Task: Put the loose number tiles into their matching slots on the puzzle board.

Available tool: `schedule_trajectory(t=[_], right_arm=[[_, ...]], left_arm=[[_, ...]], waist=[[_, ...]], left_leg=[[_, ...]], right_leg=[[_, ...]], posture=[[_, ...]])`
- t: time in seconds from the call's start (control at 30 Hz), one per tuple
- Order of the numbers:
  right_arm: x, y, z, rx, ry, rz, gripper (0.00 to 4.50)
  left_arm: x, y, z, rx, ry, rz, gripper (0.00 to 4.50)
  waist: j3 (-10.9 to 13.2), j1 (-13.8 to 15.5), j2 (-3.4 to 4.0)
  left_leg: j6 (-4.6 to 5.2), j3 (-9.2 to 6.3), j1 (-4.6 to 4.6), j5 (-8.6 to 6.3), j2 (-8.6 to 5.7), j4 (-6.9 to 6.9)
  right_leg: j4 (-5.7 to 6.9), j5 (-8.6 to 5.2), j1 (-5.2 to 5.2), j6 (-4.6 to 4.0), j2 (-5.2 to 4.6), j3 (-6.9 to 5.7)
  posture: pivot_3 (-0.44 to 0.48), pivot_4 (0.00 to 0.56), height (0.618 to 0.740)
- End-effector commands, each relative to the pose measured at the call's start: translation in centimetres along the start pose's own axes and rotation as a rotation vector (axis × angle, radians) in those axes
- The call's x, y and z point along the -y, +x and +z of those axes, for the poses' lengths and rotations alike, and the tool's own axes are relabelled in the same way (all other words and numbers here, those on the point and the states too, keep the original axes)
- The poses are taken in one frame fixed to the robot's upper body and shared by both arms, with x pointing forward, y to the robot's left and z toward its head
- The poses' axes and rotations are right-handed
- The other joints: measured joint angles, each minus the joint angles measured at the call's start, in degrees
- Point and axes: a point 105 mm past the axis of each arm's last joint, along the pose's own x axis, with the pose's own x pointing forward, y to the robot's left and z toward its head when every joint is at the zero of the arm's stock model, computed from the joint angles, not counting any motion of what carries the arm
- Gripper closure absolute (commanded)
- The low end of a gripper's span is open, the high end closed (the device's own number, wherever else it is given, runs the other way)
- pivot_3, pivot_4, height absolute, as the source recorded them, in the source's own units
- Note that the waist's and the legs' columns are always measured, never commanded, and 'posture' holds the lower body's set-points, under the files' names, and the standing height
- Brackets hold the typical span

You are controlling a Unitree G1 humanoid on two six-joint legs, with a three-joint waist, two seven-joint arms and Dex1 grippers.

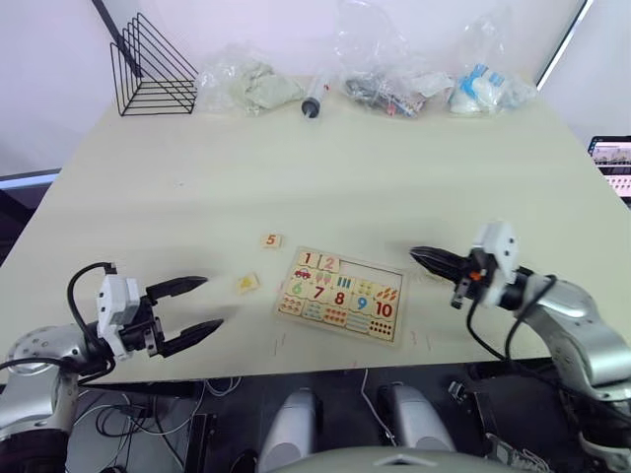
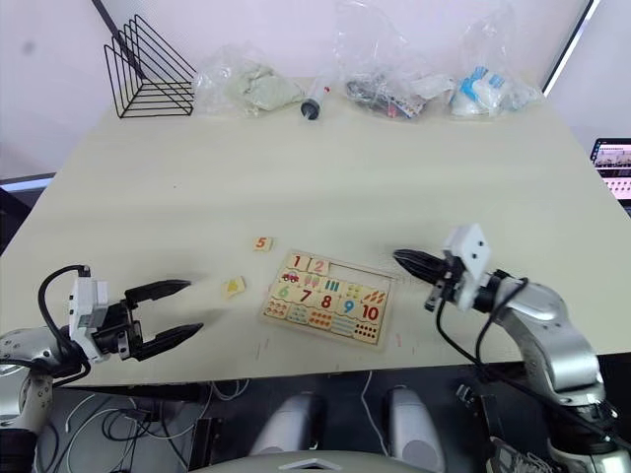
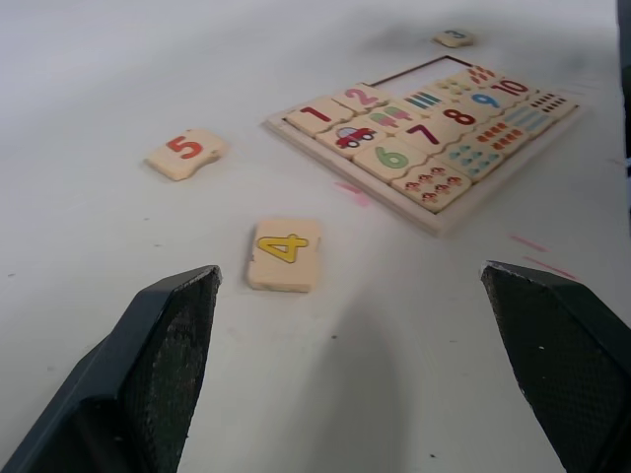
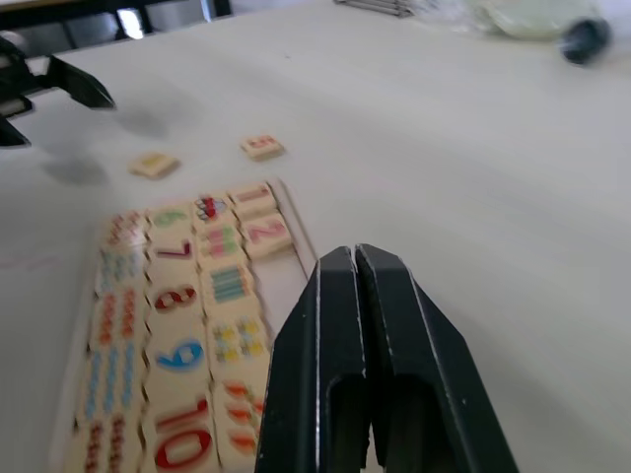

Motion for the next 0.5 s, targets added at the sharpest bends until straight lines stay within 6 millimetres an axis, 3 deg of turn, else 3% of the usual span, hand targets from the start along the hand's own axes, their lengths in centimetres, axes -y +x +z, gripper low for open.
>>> schedule_trajectory(t=[0.03, 0.13, 0.33, 0.37, 0.5], right_arm=[[1.8, -3.9, -0.2, 0.008, -0.033, -0.094, 4.22], [2.3, -6.7, -1.4, -0.002, -0.012, -0.156, 3.26], [2.7, -10.8, -2.8, -0.004, -0.015, -0.258, 0.21], [2.6, -11.2, -3.0, -0.010, -0.019, -0.263, 0.04], [2.4, -13.0, -3.9, -0.031, -0.020, -0.301, 0.04]], left_arm=[[-0.7, -0.5, 0.5, 0.017, 0.026, 0.062, 0.00], [-0.8, -0.8, 0.0, 0.014, 0.005, 0.086, 0.00], [-1.1, -1.5, -0.5, 0.008, -0.002, 0.146, 0.00], [-1.2, -1.6, -0.6, 0.006, 0.000, 0.152, 0.00], [-1.1, -2.1, -1.0, -0.016, -0.007, 0.150, 0.00]], waist=[[-0.01, 0.09, -0.01], [-0.01, 0.36, -0.01], [-0.01, 0.37, 0.04], [-0.01, 0.37, 0.04], [-0.01, 0.50, 0.05]], left_leg=[[0.00, 0.03, 0.01, 0.00, 0.00, 0.01], [0.00, 0.14, 0.01, 0.00, 0.00, 0.02], [0.01, 0.27, 0.10, 0.00, 0.05, 0.03], [0.01, 0.27, 0.13, 0.00, 0.05, 0.03], [0.01, 0.33, 0.24, 0.00, 0.06, 0.03]], right_leg=[[0.00, 0.00, 0.02, 0.00, 0.00, 0.00], [-0.04, 0.00, 0.06, 0.01, -0.01, -0.01], [-0.01, 0.00, 0.08, 0.00, 0.05, 0.10], [-0.01, 0.00, 0.10, 0.01, 0.06, 0.14], [-0.02, -0.02, 0.24, 0.00, 0.08, 0.10]], posture=[[0.000, 0.150, 0.740], [0.000, 0.150, 0.740], [0.000, 0.150, 0.740], [0.000, 0.150, 0.740], [0.000, 0.150, 0.740]])
